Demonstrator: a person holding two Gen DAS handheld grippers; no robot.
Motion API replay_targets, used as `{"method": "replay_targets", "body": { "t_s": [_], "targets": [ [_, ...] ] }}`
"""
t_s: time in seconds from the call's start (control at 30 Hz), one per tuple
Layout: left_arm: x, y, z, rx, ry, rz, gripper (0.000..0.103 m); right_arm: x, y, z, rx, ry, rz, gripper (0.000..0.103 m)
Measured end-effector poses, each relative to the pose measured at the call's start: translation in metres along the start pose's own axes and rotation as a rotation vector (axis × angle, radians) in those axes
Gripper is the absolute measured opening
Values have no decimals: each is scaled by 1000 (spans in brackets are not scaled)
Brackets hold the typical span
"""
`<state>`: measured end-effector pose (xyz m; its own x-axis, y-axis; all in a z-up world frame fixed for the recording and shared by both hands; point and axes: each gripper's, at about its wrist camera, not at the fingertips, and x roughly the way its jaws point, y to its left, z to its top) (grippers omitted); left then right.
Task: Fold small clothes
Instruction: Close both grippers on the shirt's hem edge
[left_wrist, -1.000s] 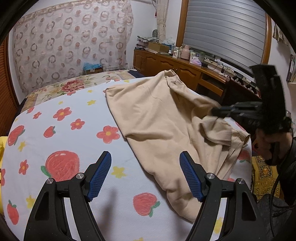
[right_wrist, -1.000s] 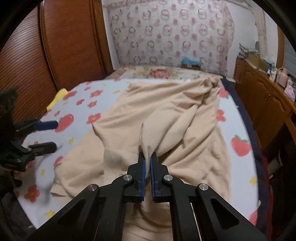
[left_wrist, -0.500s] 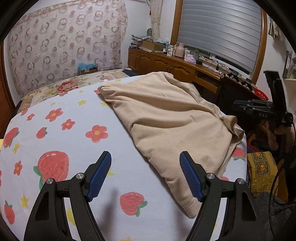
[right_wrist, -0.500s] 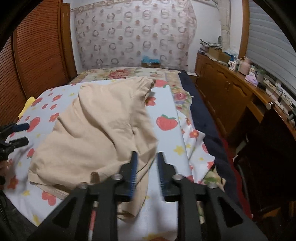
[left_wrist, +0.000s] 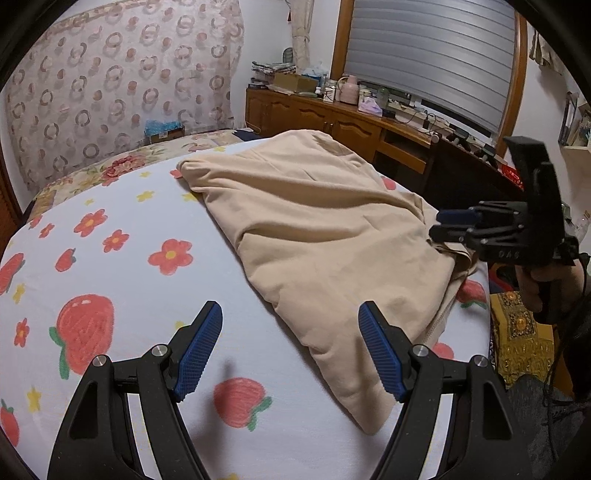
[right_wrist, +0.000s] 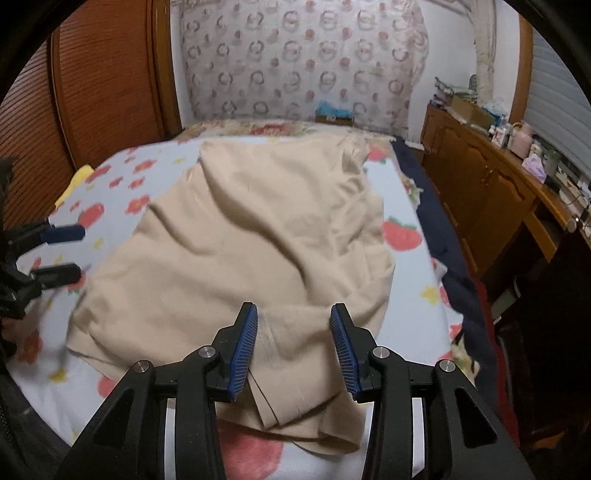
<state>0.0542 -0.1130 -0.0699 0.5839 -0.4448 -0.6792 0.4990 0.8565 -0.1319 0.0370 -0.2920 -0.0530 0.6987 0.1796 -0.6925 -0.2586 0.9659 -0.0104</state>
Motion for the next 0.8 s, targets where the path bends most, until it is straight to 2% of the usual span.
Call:
{"method": "replay_targets", "body": {
  "t_s": [0.03,0.07,0.1,0.13,0.37,0.47,0.5,0.53,0.57,0.67,0.77,0.8],
  "targets": [
    [1,-1,0,1,2,-2,77,0,-3,-2,0,13,1,39],
    [1,-2,-1,4,4,-4,77,-1,-4,-5,-2,17,2,18],
    [2,-3,-1,6,7,-6,77,-3,-5,-6,-6,20,8,7],
    [2,-4,-2,8,8,-7,77,-6,-8,-8,-10,29,13,2],
    [2,-9,-2,15,16,-8,77,-36,-43,-13,-3,54,-100,1],
    [3,-10,-3,13,20,-12,77,-48,-48,-14,17,37,-112,1],
    [3,-11,-3,13,23,-14,77,-52,-48,-13,21,24,-121,1],
    [3,-11,-4,14,24,-15,77,-53,-48,-10,23,16,-127,6],
    [3,-12,-4,15,25,-16,77,-54,-46,-9,26,9,-142,18],
    [3,-12,-5,15,24,-17,77,-55,-31,-3,40,-38,-170,39],
    [3,-13,-5,15,26,-16,77,-50,-23,-4,57,-61,-139,51],
    [4,-13,-5,15,26,-16,77,-46,-19,-5,54,-57,-128,52]
  ]
}}
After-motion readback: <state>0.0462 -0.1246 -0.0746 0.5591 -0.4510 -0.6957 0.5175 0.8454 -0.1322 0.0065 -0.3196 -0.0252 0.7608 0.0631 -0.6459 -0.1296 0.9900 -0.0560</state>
